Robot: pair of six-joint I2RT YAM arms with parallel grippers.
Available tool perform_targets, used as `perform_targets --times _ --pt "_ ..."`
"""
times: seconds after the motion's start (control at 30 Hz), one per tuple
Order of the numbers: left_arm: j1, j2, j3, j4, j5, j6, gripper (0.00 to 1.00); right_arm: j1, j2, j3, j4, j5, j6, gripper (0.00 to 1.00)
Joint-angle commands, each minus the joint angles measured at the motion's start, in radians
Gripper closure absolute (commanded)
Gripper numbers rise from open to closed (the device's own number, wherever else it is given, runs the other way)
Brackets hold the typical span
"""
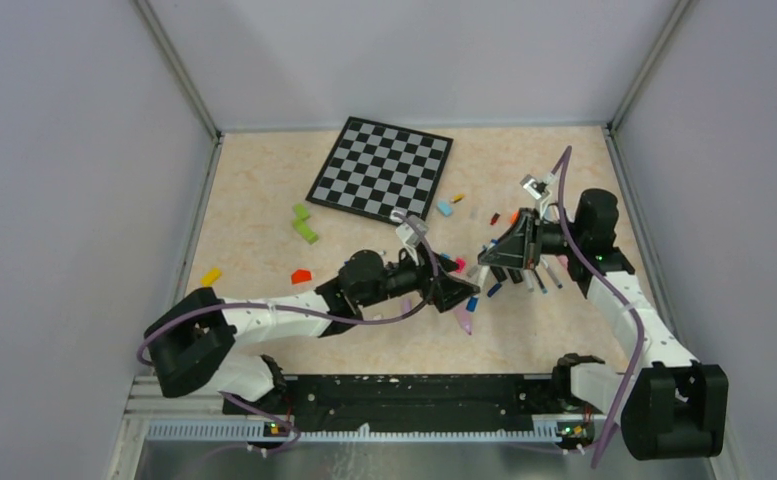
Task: Open the pen caps
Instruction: Pick up the pen from the center of the board.
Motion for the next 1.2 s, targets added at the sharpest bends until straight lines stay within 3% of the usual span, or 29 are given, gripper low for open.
perform_targets --times 0.0,0.17,0.33,0.6,0.9,1.0,1.07,1.17 --pt "0.011 -0.124 -0.142 0.229 -0.065 0.001 0.01 -0.002 -0.037 -0.022 0.132 -0.039 0.085 1.0" --pt "0.047 -0.144 -0.187 0.213 0.051 -0.06 0.01 -0.011 -0.043 -0.037 0.17 -0.044 0.114 1.0" --pt "0.043 -0.048 -0.13 0.211 0.228 -0.093 0.02 -0.014 -0.043 -0.044 0.174 -0.047 0.114 1.0" --pt "0.035 0.097 -0.052 0.247 0.352 -0.12 0.17 -0.019 -0.043 -0.05 0.177 -0.043 0.115 1.0" --pt "0.029 0.206 -0.028 0.358 0.422 -0.208 0.5 -0.022 -0.043 -0.056 0.182 -0.04 0.111 1.0" --pt "0.029 0.225 -0.014 0.366 0.447 -0.22 0.77 -0.023 -0.043 -0.059 0.182 -0.035 0.109 1.0" --pt "0.03 0.238 -0.013 0.382 0.457 -0.232 0.89 -0.022 -0.043 -0.059 0.182 -0.035 0.108 1.0" --pt "0.031 0.25 -0.014 0.399 0.464 -0.251 0.88 -0.022 -0.046 -0.061 0.18 -0.036 0.103 1.0"
